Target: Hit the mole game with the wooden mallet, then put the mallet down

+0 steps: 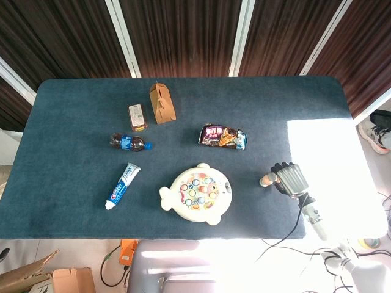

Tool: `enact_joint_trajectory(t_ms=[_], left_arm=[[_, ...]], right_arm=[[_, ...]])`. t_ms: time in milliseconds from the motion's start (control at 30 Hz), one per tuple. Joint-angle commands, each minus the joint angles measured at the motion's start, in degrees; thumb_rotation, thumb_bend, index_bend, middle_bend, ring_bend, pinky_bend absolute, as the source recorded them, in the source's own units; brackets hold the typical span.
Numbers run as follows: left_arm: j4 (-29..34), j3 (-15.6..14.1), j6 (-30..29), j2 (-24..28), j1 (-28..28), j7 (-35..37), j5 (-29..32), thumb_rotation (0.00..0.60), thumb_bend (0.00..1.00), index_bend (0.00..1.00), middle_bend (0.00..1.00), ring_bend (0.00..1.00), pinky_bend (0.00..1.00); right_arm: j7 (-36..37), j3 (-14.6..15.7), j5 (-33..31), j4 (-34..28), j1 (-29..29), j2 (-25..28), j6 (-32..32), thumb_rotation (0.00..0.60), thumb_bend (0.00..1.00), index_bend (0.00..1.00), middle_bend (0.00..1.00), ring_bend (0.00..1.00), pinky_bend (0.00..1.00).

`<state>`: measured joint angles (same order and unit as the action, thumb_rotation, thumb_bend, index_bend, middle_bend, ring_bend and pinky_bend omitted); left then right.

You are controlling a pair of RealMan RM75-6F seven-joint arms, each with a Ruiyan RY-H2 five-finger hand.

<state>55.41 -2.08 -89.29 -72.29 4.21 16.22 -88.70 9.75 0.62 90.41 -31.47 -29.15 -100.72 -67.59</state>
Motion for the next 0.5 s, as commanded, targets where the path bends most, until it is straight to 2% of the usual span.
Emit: enact_joint_trajectory(t_ms=[33,267,400,500], left_arm=[[-0.06,0.01,-0.01,-0.02,0.01,0.06,0.02,0.6,0.2,0.0,0.0,0.0,0.07],[-0.16,-0.02,-0.62,-0.05,0.22,0.22,-0.19,0.6,0.2,0.0,0.0,0.0,0.07],[0.11,-0.33,-1.55,-0.04,0.32,1.07,-1.03,0.6,0.2,0.0,0.0,0.0,0.07],[0.42,-0.75,-2.26,-0.22,0.18,1.83,-2.11,0.6,0.2,0.0,0.0,0.0,0.07]], right_arm=[[0.23,-0.06,-0.04,-0.28,0.33,0.37,-0.5,0.6,0.2,0.47,0.41,0.38,0.55],[0.44,-0.03,0.19,-1.83,2.1,2.43,-3.9,0.6,0.19,0.4,0.37,0.35,0.53],[0.57,-0.48,-0.35,-6.39,5.48,5.36,-9.21,0.6,0.17,0.24,0.27,0.24,0.42],[0.36,-0.49,-0.45,-12.97,9.98,9.02,-16.34,0.6,0.16,0.12,0.18,0.14,0.33]])
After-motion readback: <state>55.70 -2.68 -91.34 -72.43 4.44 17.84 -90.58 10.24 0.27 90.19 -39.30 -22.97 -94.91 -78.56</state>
